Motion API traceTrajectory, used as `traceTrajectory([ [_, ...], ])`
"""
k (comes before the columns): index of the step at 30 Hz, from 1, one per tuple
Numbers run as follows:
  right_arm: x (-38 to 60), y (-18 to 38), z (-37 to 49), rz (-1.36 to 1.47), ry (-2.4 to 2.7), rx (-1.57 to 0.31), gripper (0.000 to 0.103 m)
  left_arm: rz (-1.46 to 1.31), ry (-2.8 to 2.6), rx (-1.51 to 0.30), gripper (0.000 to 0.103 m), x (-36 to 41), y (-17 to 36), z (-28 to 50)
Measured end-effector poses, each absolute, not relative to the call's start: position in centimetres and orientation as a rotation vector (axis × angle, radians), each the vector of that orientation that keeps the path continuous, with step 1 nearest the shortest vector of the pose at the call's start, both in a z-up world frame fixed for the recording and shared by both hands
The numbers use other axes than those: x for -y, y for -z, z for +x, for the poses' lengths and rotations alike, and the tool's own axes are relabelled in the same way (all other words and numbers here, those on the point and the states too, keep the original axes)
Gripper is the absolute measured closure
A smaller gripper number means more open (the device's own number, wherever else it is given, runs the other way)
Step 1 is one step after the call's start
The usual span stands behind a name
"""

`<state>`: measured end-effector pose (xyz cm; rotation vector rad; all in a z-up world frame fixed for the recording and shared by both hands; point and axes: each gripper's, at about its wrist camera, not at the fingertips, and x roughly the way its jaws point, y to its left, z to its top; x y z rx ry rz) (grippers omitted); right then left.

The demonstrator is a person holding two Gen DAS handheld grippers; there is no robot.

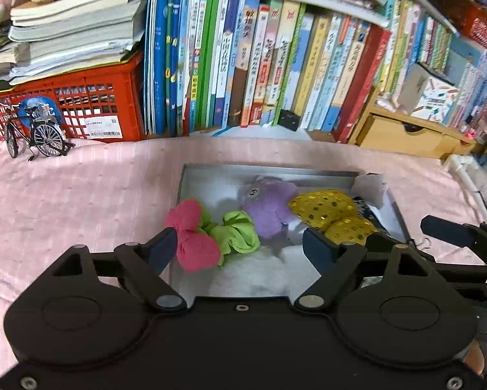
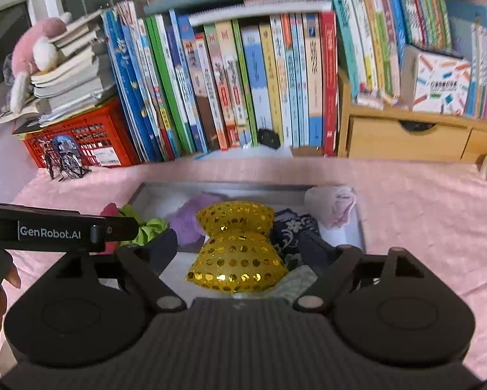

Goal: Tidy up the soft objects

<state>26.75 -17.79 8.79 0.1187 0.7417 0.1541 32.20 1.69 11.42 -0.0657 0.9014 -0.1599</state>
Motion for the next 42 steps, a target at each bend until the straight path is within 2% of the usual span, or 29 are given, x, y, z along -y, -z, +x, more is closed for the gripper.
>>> traceTrajectory([
  [11, 17.8, -11.5, 20.5, 0.052, -0.178, -0.598, 0.008, -0.035, 0.219, -0.765, 0.016, -1.5, -14.0, 25.6],
  [31, 16.6, -13.8, 11.8, -0.068, -0.207, -0.452, 0.006, 0.021, 0.253, -0.590, 0.015, -1.8, -16.4, 15.8],
  [42, 16.7, -13.4, 5.6, -0.086, -0.198, -0.331, 0.003, 0.029, 0.225, -0.451, 0.012, -1.5, -15.2, 8.6],
])
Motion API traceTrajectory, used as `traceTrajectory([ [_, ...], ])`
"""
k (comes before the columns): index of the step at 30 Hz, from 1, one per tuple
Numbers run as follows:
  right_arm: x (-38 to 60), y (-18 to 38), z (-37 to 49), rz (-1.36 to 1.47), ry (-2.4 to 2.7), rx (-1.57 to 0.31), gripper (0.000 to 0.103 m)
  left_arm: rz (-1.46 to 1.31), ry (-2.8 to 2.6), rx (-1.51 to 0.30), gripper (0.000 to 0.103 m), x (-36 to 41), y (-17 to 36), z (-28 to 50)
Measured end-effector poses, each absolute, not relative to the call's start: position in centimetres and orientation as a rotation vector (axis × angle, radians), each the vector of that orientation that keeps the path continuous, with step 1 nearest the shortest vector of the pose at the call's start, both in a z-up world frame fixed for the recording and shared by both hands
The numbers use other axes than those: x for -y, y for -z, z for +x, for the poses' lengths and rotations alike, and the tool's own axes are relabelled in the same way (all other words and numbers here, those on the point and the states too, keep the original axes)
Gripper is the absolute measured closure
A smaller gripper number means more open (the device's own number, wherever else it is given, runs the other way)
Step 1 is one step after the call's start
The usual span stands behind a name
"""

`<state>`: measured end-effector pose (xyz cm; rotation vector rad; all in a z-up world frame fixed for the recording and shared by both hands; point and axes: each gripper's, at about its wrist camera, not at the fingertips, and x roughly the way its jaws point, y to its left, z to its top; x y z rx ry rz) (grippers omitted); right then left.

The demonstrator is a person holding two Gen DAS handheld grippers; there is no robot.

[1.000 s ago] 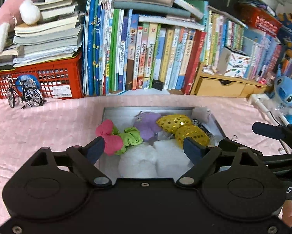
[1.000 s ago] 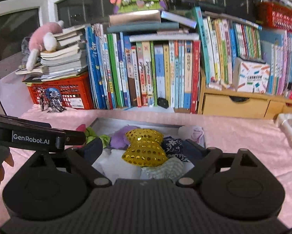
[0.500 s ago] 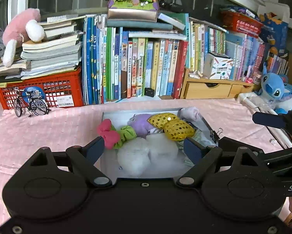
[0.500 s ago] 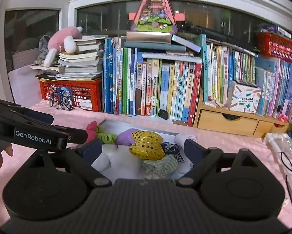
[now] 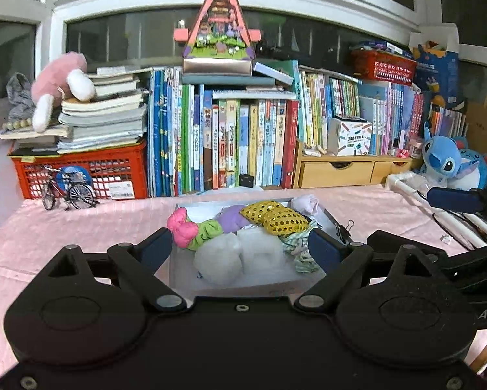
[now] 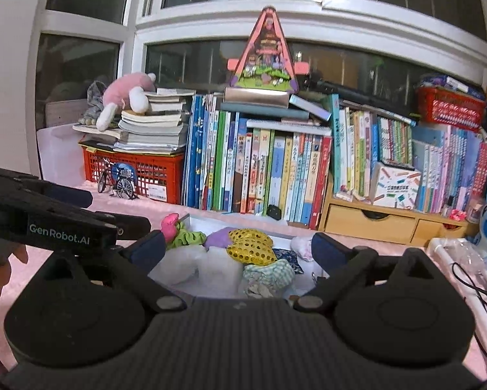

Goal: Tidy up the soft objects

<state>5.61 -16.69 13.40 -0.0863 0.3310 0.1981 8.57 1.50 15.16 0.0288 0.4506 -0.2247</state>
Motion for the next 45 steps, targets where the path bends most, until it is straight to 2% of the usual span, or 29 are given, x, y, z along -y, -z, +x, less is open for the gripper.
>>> traceTrajectory([
  [6, 16.5, -12.2, 2.7, -0.115, -0.178, -0.286, 0.002, 0.085, 0.171, -0.387, 0.012, -0.9, -13.3, 5.0],
  [15, 16.6, -10.1, 0.0, -0.116, -0.145, -0.275, 0.000, 0.059, 0.139, -0.402, 0.009, -1.3, -11.1, 2.4],
  [31, 17.5, -6.2, -2.0, -0.086, -0.068, -0.325, 0.000, 0.054, 0.062, -0.463, 0.008, -1.9, -6.6, 0.5],
  [45, 17.6, -0.2, -2.2, -0.059, -0.048, -0.455, 0.000, 0.043, 0.026, -0.581, 0.008, -1.9, -0.7, 0.5],
])
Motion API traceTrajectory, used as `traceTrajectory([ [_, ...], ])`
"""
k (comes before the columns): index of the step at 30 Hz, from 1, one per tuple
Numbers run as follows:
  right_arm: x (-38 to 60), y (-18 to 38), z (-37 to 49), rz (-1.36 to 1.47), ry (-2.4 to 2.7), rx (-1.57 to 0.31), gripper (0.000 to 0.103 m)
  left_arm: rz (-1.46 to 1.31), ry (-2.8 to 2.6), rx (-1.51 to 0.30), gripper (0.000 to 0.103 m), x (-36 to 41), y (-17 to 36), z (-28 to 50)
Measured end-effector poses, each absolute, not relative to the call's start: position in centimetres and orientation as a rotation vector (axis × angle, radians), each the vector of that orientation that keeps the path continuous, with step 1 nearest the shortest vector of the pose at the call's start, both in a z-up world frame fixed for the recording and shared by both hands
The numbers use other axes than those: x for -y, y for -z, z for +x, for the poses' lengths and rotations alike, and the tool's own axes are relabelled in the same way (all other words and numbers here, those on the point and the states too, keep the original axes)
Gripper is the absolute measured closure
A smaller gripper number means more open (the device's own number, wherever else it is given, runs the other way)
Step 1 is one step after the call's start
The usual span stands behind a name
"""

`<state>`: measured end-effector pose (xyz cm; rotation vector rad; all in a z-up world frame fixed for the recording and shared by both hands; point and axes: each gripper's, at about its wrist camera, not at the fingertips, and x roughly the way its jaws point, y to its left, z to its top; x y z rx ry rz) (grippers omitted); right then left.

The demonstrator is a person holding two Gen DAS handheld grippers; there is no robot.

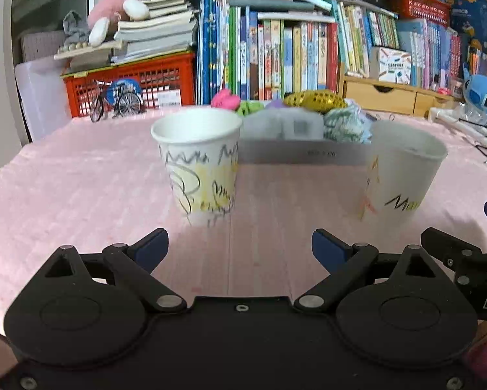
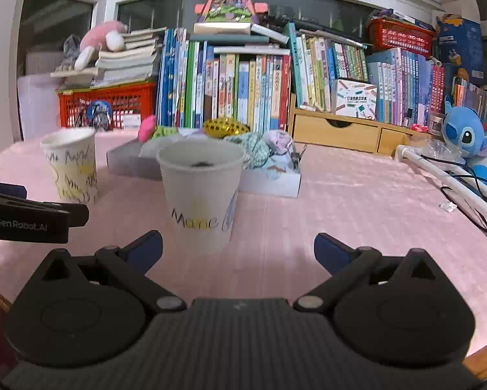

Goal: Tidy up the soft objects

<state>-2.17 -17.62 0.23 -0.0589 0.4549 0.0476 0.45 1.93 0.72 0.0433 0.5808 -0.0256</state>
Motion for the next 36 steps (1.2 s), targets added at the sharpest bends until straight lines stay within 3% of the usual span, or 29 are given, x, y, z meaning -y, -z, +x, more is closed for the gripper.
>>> traceTrajectory([
  [36, 18.5, 2.6, -0.1, -0.016, -0.085, -0.567, 0.000, 0.039, 0.056, -0.630, 0.000, -2.6, 1.8, 2.8],
])
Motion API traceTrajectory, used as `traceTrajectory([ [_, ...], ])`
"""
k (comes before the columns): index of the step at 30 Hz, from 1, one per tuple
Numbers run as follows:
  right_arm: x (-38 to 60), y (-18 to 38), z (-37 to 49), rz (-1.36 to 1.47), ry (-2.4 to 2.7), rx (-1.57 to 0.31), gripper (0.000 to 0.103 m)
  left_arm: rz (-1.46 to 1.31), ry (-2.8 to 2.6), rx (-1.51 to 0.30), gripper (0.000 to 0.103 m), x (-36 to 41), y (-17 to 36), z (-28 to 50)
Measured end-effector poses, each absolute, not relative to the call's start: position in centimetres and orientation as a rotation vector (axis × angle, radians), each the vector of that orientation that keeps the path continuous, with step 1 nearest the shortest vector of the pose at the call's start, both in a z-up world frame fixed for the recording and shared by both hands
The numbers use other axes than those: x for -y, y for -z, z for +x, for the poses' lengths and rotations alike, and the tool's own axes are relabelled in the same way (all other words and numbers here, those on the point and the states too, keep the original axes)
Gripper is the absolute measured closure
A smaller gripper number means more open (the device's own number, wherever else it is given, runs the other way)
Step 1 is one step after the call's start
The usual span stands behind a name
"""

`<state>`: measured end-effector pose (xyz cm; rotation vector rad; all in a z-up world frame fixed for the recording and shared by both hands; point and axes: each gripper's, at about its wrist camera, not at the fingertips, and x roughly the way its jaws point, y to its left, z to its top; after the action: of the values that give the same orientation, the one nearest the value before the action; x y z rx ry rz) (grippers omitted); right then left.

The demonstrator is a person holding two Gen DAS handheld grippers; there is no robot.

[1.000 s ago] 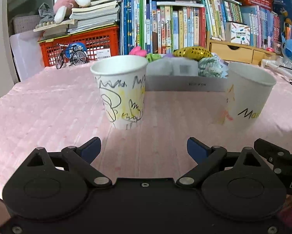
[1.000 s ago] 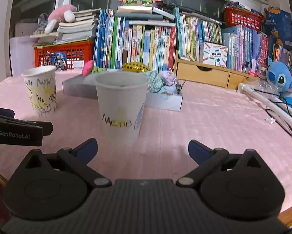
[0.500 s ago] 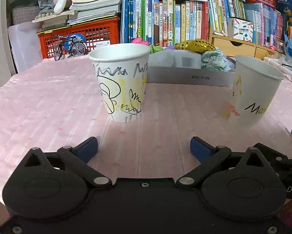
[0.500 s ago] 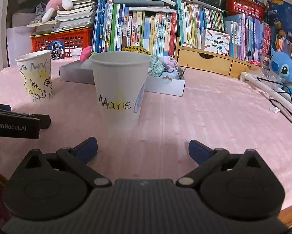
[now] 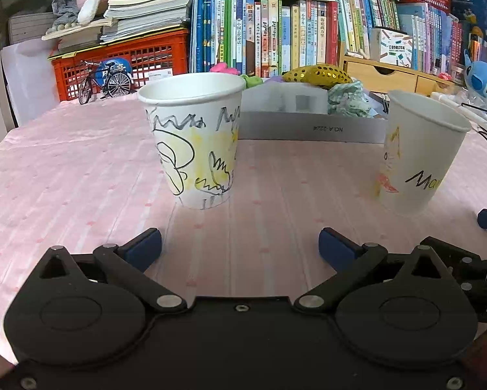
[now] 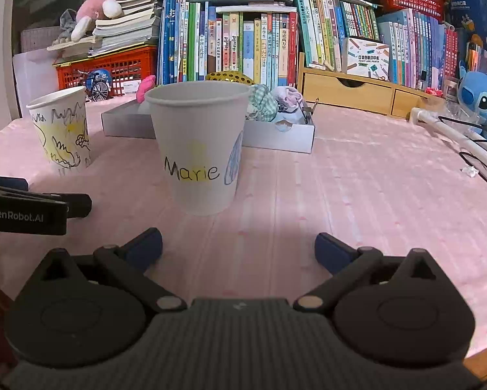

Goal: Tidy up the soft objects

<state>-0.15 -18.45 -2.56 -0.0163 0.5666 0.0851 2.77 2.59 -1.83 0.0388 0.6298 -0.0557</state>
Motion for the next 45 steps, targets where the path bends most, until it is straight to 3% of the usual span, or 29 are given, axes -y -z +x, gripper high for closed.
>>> traceTrajectory([
  [45, 18.63, 2.60, -0.02, -0.009, -0.091, -0.571, 0.000, 0.036, 0.060, -0.619, 0.000, -2.62, 2.10, 2.69],
])
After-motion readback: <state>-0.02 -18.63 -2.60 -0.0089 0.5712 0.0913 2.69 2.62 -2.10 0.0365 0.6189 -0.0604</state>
